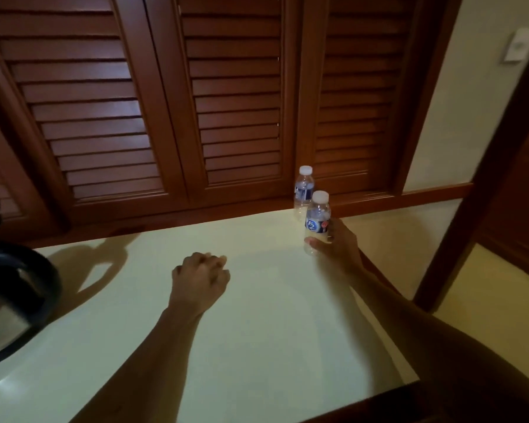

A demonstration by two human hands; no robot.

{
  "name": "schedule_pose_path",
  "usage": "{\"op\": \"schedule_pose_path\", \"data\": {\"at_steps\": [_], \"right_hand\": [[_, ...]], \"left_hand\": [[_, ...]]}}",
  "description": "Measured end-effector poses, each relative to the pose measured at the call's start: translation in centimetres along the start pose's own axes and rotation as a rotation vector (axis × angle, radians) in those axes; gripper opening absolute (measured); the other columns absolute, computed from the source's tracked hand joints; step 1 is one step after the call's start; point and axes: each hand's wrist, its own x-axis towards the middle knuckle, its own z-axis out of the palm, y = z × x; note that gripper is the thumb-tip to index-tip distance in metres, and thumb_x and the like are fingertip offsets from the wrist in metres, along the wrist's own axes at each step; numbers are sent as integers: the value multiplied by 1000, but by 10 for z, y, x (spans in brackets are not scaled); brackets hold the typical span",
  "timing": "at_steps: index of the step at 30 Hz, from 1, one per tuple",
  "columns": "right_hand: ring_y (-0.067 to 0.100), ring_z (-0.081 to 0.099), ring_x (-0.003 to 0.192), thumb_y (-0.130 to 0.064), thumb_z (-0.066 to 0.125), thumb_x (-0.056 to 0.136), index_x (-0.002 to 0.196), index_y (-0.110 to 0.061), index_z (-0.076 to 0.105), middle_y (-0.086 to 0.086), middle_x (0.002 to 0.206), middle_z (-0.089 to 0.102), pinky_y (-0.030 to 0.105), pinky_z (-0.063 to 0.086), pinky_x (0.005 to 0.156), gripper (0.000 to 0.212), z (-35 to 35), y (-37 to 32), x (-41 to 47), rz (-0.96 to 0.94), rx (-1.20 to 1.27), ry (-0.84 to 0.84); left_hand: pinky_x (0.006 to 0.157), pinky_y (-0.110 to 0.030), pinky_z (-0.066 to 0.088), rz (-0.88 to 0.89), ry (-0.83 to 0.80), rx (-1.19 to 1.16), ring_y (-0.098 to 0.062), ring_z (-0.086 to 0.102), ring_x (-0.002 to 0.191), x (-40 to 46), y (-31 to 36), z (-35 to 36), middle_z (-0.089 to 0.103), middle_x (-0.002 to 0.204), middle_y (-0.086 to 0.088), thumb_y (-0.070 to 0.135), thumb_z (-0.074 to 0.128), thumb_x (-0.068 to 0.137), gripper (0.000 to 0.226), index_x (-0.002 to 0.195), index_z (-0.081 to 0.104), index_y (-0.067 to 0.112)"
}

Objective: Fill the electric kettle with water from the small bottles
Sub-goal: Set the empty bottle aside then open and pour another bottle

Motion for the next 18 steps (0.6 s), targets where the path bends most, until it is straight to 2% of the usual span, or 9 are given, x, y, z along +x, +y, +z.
{"op": "schedule_pose_path", "data": {"at_steps": [2, 6, 8, 10, 12, 15, 18], "right_hand": [[15, 60, 91, -29, 78, 77, 112, -14, 59, -1, 104, 65, 10, 38, 67, 42, 0, 7, 19, 11, -17, 3], [12, 60, 87, -28, 77, 76, 109, -14, 60, -4, 99, 65, 10, 36, 62, 40, 7, 12, 47, 49, -18, 11], [12, 61, 87, -26, 78, 76, 113, -13, 60, -2, 102, 66, 13, 41, 65, 42, 11, 14, 54, 52, 5, 17], [15, 63, 92, -24, 79, 76, 118, -12, 58, 0, 108, 66, 21, 49, 75, 48, 16, 18, 56, 67, 42, 27], [17, 63, 98, -23, 80, 76, 122, -13, 56, 1, 114, 66, 26, 50, 83, 53, 20, 22, 57, 85, 68, 39], [17, 62, 98, -23, 80, 75, 122, -12, 57, 3, 116, 66, 23, 46, 80, 54, 24, 28, 59, 79, 63, 47], [17, 62, 96, -24, 81, 74, 119, -13, 58, 3, 114, 67, 26, 46, 80, 52, 25, 29, 59, 76, 32, 32]], "left_hand": [[98, -48, 44, -4, 7, -15, -24, 54, 122, -1, -3, 3, 62, 128, -4, 59, 29, 82, 62, 123, 68, 32], [100, -49, 43, -14, 3, -14, -23, 52, 125, 1, -5, 6, 62, 130, -4, 60, 29, 81, 63, 123, 67, 32], [101, -50, 43, -23, 6, -27, -24, 53, 124, 0, -3, 5, 62, 129, -5, 59, 30, 80, 63, 122, 68, 31], [102, -50, 43, -31, 1, -23, -23, 52, 125, 0, -2, 3, 62, 129, -4, 58, 31, 81, 61, 122, 68, 31], [103, -49, 43, -40, -8, -18, -22, 51, 125, 0, 0, 2, 61, 130, -3, 60, 29, 80, 63, 122, 67, 32], [103, -49, 42, -40, -6, -25, -22, 50, 126, -1, 1, 1, 61, 130, -2, 62, 26, 78, 68, 121, 68, 31], [104, -49, 41, -44, -2, -19, -21, 50, 126, -2, 2, 0, 60, 131, -1, 61, 26, 79, 66, 120, 68, 31]]}}
